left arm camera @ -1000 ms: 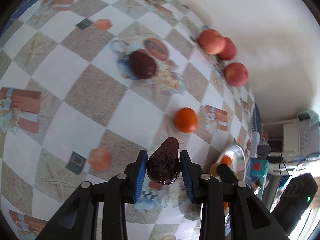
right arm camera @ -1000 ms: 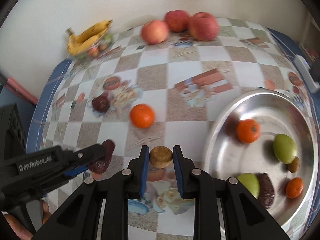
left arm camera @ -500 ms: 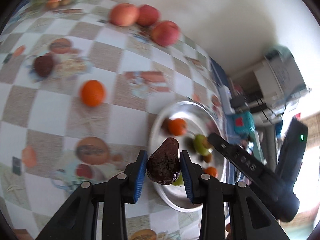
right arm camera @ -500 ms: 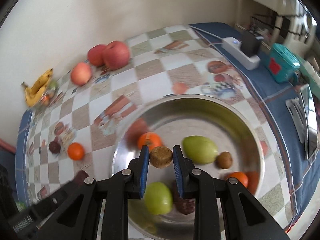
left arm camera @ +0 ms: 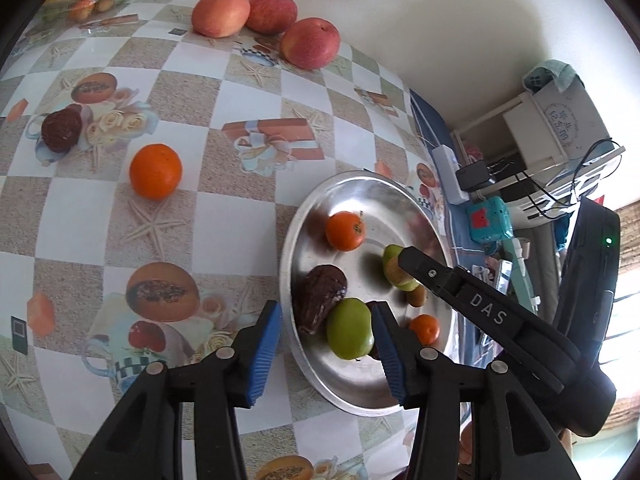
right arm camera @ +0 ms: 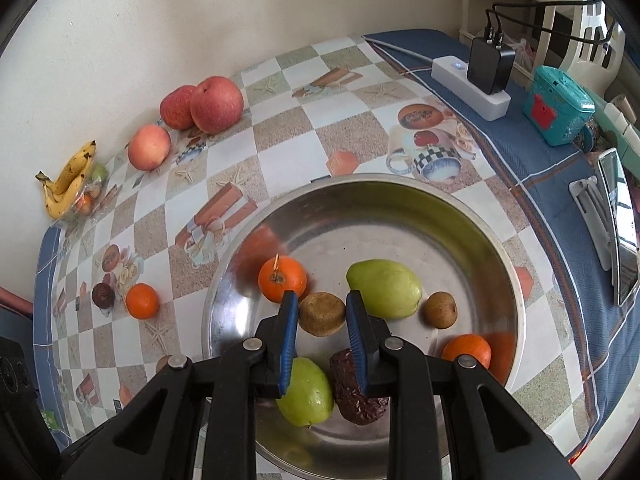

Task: Organize fruits
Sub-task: 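Carry both fruits over the steel plate and release them inside, then withdraw both open tools from the plate toward the last fruits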

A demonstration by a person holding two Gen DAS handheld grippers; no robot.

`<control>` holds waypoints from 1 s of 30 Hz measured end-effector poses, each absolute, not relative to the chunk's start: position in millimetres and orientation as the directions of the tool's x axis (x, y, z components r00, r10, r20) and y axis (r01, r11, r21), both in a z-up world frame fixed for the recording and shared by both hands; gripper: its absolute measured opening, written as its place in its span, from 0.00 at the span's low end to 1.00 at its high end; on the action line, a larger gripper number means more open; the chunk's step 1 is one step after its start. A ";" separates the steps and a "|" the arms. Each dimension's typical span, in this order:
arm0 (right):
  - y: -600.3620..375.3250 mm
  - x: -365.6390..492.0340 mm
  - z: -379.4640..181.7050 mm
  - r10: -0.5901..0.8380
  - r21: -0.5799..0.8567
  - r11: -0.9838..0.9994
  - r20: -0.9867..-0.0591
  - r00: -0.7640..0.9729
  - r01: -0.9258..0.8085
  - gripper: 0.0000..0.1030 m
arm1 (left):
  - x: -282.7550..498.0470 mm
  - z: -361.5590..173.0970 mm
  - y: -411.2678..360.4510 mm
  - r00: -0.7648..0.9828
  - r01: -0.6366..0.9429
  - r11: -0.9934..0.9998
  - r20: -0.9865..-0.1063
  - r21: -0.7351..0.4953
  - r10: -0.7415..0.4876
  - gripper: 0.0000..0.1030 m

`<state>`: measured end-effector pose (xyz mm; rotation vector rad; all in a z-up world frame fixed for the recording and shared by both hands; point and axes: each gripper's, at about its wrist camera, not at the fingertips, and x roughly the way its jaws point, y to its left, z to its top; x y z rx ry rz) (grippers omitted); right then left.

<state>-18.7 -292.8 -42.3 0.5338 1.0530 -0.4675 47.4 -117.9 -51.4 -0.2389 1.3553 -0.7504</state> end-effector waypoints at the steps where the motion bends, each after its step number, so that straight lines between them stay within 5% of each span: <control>1: -292.7 -18.6 -42.7 -0.105 0.186 0.780 -0.902 0.419 0.597 0.25 | 48.1 -52.1 -116.7 0.030 0.344 0.754 -0.797 -0.559 -0.604 0.53; 7: -292.4 -18.4 -42.9 -0.103 0.183 0.783 -0.904 0.415 0.594 0.25 | 57.0 -59.2 -104.7 0.061 0.291 0.817 -0.843 -0.498 -0.535 0.73; 15: -287.3 -14.2 -47.1 -0.098 0.165 0.798 -0.913 0.395 0.579 0.25 | 76.3 -72.5 -63.3 0.160 0.138 0.959 -0.950 -0.248 -0.268 0.89; 17: -282.8 -11.7 -48.1 -0.096 0.157 0.809 -0.916 0.390 0.566 0.25 | 80.5 -72.4 -52.6 0.174 0.099 0.965 -0.951 -0.242 -0.257 1.00; 30: -246.6 4.5 -43.7 -0.079 0.120 0.883 -0.915 0.396 0.454 0.31 | 95.6 -64.8 -16.0 0.249 -0.023 0.984 -0.954 -0.178 -0.166 1.00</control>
